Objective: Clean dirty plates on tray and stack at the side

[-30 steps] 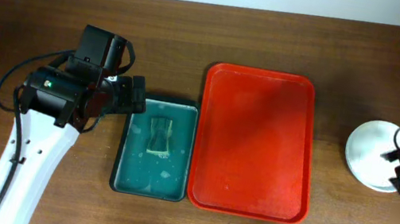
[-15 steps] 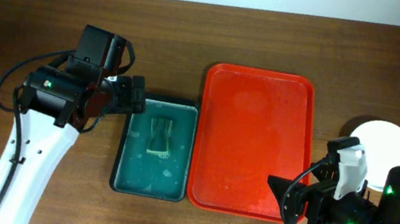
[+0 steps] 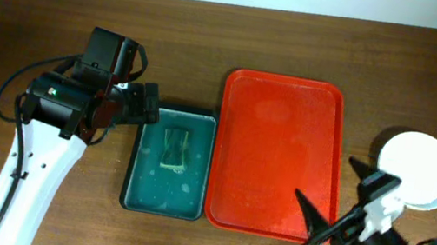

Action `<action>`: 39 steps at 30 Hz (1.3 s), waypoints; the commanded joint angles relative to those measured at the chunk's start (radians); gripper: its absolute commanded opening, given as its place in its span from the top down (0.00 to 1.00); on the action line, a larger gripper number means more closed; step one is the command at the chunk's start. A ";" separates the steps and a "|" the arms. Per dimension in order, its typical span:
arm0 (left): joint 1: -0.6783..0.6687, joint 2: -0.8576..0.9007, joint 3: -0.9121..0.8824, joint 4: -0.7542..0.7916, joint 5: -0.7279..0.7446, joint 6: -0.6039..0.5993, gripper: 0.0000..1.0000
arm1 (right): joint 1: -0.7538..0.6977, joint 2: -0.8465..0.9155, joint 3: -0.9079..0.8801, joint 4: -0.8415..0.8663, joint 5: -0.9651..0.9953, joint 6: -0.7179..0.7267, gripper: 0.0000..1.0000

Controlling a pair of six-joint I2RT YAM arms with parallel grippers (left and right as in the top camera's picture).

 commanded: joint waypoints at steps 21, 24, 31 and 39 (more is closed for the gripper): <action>0.004 -0.008 0.013 0.002 -0.011 0.005 0.01 | 0.002 -0.441 -0.885 0.677 0.165 -0.018 0.02; 0.004 -0.008 0.013 0.002 -0.011 0.005 0.01 | 0.002 -0.439 -0.885 0.657 0.165 -0.018 0.02; 0.002 -0.052 -0.006 -0.003 -0.015 0.005 0.01 | 0.002 -0.438 -0.885 0.657 0.165 -0.018 0.02; 0.031 -0.593 -0.519 0.503 -0.063 0.013 0.01 | 0.002 -0.438 -0.885 0.657 0.165 -0.018 0.02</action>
